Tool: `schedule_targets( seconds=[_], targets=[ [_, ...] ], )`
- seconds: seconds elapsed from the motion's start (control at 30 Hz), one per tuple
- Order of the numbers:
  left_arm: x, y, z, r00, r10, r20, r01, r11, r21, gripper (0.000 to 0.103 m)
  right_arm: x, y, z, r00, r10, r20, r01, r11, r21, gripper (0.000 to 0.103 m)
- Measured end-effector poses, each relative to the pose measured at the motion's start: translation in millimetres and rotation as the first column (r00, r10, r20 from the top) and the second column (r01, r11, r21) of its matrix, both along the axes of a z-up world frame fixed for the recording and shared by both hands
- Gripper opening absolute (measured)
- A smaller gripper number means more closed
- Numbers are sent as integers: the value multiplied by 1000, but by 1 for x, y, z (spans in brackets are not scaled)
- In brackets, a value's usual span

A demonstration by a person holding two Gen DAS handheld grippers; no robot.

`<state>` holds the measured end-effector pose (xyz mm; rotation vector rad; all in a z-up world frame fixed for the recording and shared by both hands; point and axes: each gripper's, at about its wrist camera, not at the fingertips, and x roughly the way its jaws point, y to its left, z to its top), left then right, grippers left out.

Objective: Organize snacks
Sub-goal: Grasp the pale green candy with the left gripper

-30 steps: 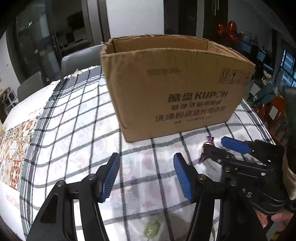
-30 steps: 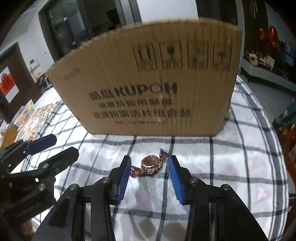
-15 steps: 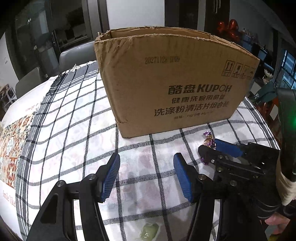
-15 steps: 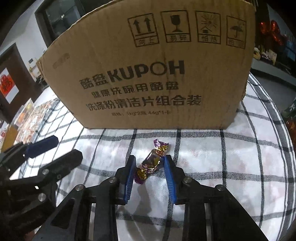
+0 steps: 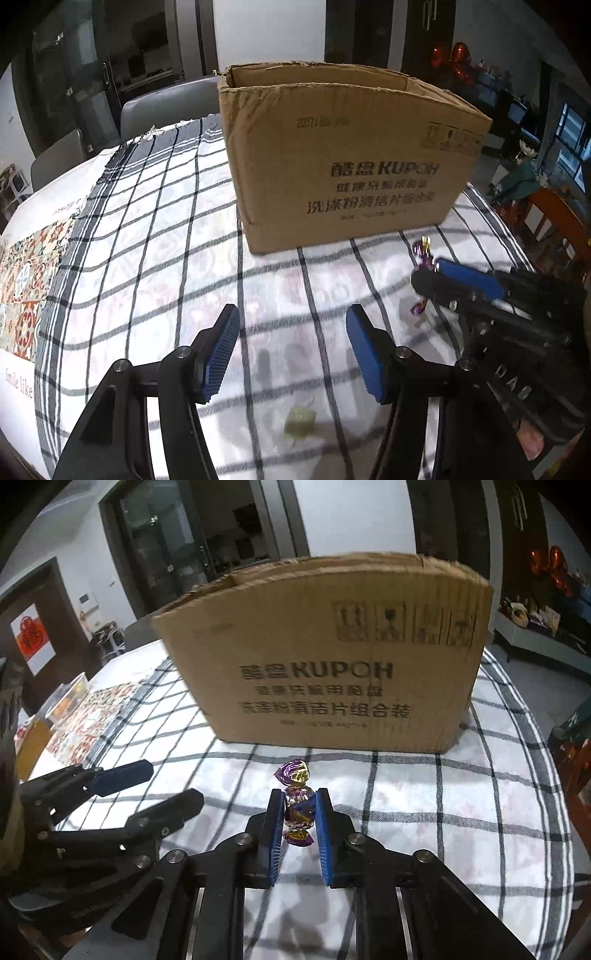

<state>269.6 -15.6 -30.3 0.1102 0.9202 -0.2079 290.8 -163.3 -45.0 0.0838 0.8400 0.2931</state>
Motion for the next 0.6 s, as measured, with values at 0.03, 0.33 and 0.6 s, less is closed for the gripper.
schedule_targets(
  seconds=[0.03, 0.33, 0.6],
  targets=[
    [-5, 2, 1, 1000, -3, 0, 3, 1000, 2, 59, -4, 3, 3, 1000, 6, 4, -6, 1000, 3, 18],
    [-53, 15, 2, 1000, -25, -15, 24, 999, -28, 59, -43, 15, 12, 998, 63, -13, -62, 998, 27, 18],
    [-71, 17, -18, 997, -67, -30, 65, 996, -69, 44, -65, 19, -6, 996, 64, -58, -64, 998, 8, 18]
  ],
)
